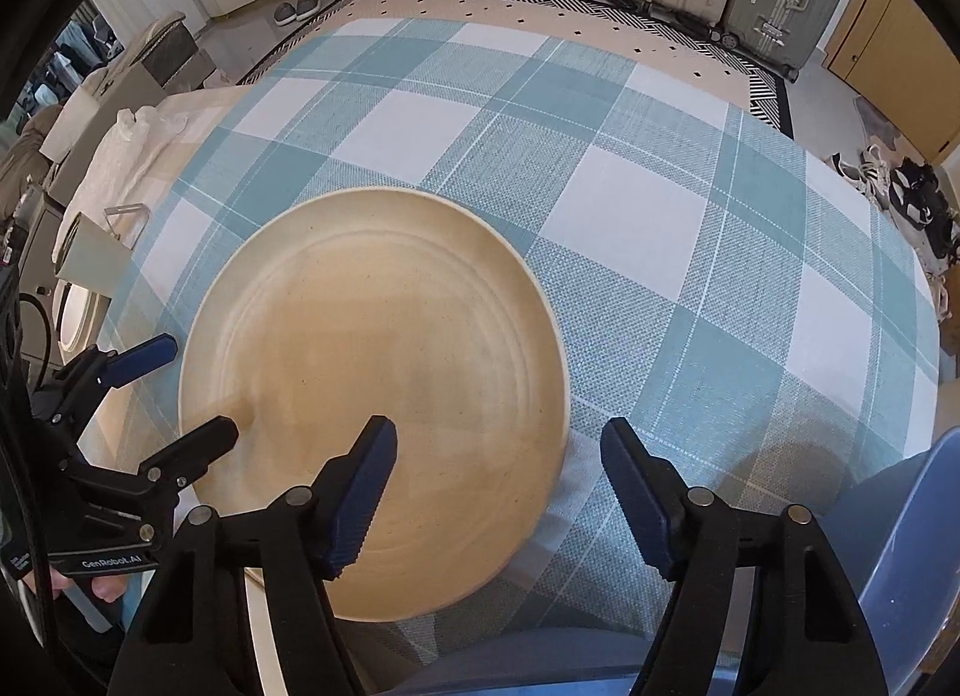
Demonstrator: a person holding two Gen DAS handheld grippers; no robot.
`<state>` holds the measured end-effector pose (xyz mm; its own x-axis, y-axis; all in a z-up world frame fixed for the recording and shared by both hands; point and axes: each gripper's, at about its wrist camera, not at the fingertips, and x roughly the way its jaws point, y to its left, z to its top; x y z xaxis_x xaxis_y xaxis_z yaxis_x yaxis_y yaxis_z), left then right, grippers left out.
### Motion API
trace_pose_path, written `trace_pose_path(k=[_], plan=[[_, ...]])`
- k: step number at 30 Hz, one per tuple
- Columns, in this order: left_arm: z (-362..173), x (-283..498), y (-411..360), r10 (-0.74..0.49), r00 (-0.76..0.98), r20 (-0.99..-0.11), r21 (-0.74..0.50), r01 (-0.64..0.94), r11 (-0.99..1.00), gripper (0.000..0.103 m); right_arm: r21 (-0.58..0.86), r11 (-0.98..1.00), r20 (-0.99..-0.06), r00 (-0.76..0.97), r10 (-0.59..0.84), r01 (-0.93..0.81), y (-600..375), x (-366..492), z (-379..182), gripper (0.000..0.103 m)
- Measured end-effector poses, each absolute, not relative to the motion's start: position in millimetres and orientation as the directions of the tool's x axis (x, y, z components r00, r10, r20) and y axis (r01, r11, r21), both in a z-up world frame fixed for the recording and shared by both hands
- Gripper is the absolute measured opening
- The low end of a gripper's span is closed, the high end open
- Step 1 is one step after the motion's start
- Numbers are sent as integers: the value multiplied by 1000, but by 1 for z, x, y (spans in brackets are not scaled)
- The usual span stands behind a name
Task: Organize plates and bowls
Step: 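Close the right gripper on another cream plate rim and lift it, then carry the held cream plate with the left gripper over the plate stack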
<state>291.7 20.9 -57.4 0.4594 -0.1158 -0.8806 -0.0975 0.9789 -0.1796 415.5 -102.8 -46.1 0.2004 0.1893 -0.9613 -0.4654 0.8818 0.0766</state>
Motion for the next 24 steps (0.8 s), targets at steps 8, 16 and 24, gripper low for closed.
trace_pose_path(k=[8,16,24], plan=[[-60,292,18,-143,446,-884,-203,-91,975,60,40,873,-966,206,158,-485,-98,414,-53,50],[-60,289,11,-141,440,-887,-187,-64,980,29,1,879,-966,228,125,-476,-102,414,-52,30],[-58,287,13,-128,450,-884,-179,-73,981,25,-35,877,-957,268,108,-479,-105,411,-51,15]])
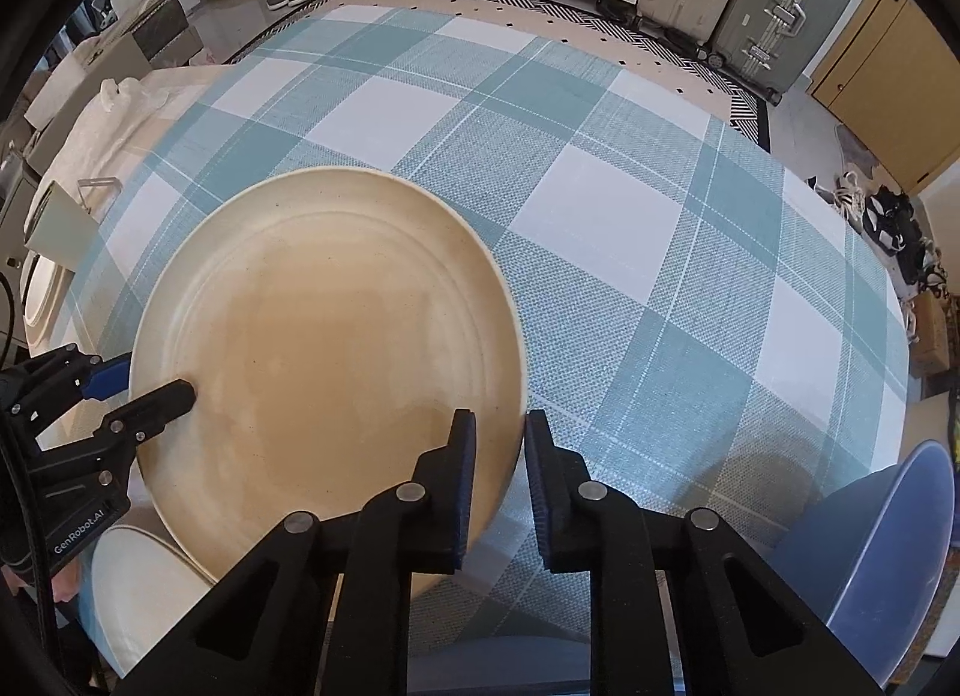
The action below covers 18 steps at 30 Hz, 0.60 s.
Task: Organize plates and bowls
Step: 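Carry the held cream plate with the left gripper over the plate stack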
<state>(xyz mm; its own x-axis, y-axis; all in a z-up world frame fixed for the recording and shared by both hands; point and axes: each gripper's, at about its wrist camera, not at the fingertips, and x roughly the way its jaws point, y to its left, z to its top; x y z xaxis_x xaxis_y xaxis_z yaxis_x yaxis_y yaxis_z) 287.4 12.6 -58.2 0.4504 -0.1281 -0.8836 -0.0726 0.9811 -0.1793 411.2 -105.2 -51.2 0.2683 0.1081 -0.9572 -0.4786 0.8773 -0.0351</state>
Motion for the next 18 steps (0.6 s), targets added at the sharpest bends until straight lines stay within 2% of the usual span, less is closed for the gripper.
trace_pose_path(k=[18], plan=[[-29,268,19,-95,516,-851,-162,-87,983,25,-40,873,-930,337,145,-487,-99,397,-20,15]])
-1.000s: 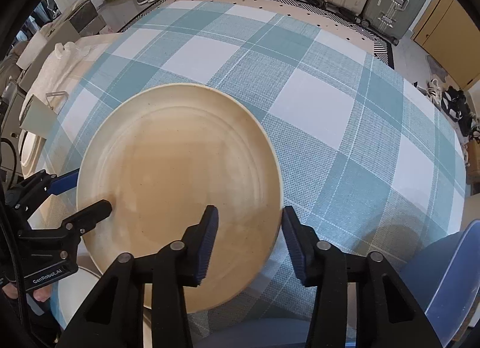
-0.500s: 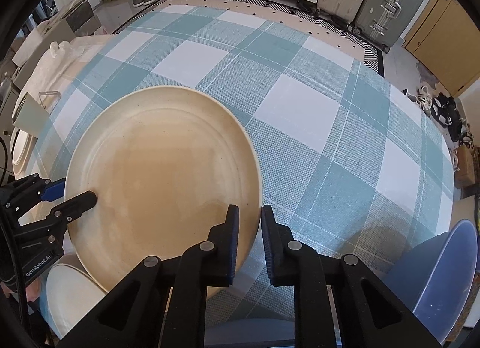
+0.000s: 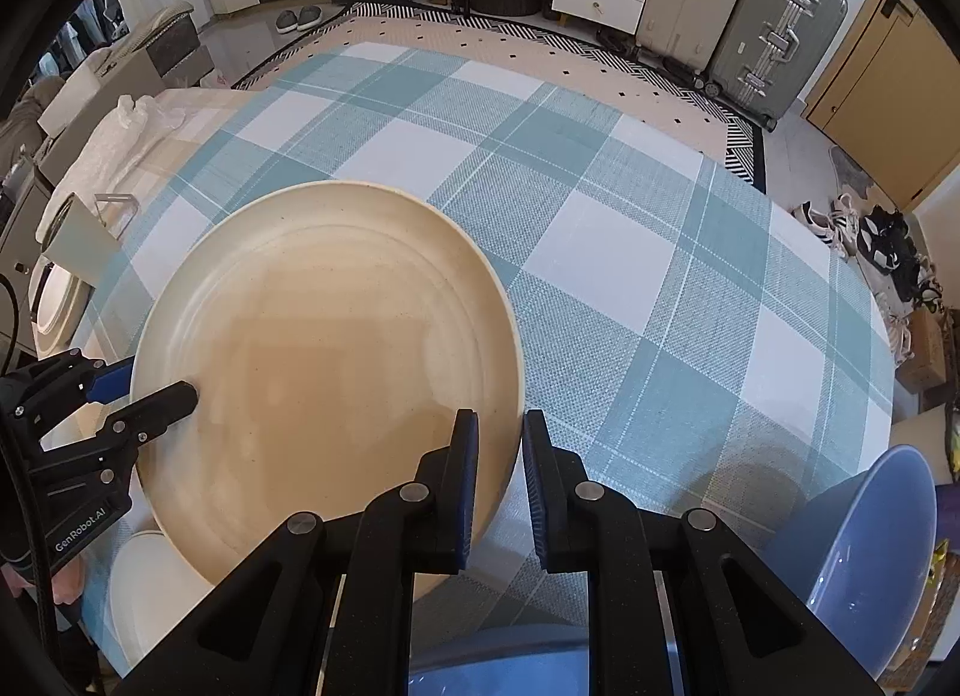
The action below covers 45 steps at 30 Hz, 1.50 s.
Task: Organize plates and bowls
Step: 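Carry the held cream plate with the left gripper over the plate stack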
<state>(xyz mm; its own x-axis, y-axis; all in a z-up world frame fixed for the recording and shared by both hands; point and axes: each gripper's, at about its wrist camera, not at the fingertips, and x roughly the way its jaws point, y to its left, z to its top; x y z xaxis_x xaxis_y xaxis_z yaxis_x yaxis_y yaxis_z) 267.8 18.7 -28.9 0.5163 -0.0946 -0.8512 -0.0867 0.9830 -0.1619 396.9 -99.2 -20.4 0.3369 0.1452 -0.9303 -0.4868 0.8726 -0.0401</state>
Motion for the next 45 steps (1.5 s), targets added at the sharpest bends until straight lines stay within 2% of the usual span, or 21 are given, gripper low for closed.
trace_pose_path(k=[29,45], plan=[[53,175,0,-84,624,-777,-152,-56,987,25,-70,873,-870,457,184,-483,-109,309,56,15],[76,115,-18,-80,653,-753,-131,-29,991,25,-87,874,-847,498,188,-477,-118,251,72,15]])
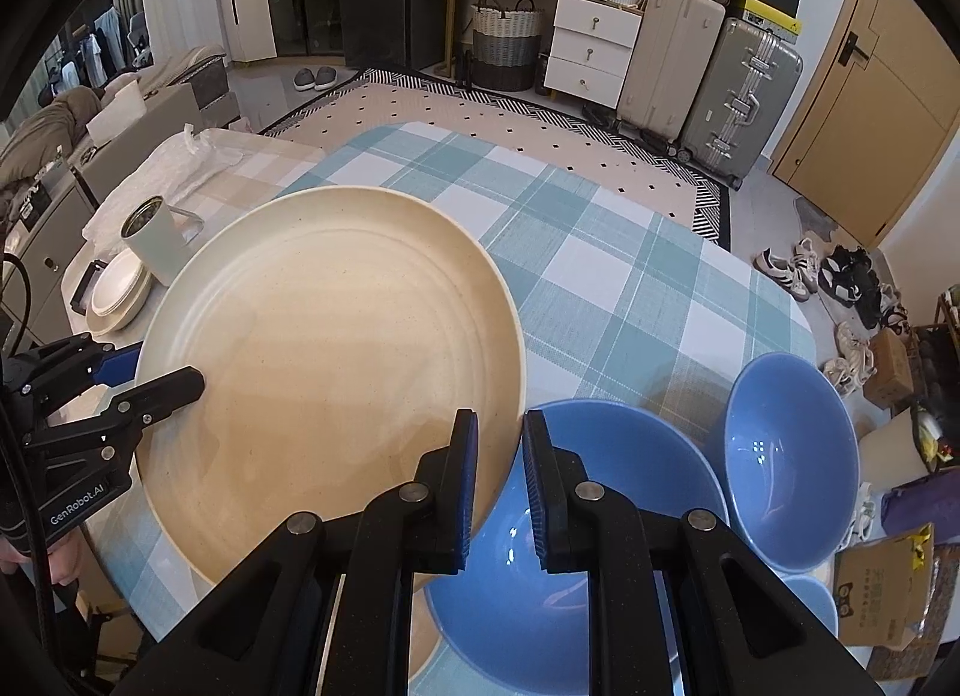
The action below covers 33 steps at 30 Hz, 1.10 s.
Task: Organize plates and bowls
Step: 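Carry the held cream plate with the left gripper over the plate stack, then lower the cream plate with the left gripper onto the plate stack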
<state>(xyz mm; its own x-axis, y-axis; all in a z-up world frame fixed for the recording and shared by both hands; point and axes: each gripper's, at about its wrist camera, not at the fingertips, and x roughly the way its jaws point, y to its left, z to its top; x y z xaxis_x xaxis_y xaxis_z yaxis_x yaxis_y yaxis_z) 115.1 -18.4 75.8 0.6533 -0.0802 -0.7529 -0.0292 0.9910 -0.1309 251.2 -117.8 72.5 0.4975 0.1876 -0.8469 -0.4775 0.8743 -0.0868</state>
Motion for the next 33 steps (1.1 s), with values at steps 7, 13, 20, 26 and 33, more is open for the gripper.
trace_pose_path(k=[7,13,20,26,33], plan=[[75,97,-21,-81,655,-752,-125,-21,992,25,-82,875,-842,502,195,-477,-119,232,71,15],[72,82,-19,-83,655,-751,-127,-20,992,25,-84,870,-840,504,201,-486,-117,219,70,15],[66,66,-20,-92,652,-753,-134,-14,991,25,-75,867,-840,500,212,-493,-117,203,66,15],[61,52,-20,-99,648,-756,-137,-9,991,25,-60,868,-838,497,225,-493,-118,193,59,15],[48,45,-14,-99,640,-762,-136,-8,991,25,-55,867,-840,492,229,-496,-116,181,50,16]])
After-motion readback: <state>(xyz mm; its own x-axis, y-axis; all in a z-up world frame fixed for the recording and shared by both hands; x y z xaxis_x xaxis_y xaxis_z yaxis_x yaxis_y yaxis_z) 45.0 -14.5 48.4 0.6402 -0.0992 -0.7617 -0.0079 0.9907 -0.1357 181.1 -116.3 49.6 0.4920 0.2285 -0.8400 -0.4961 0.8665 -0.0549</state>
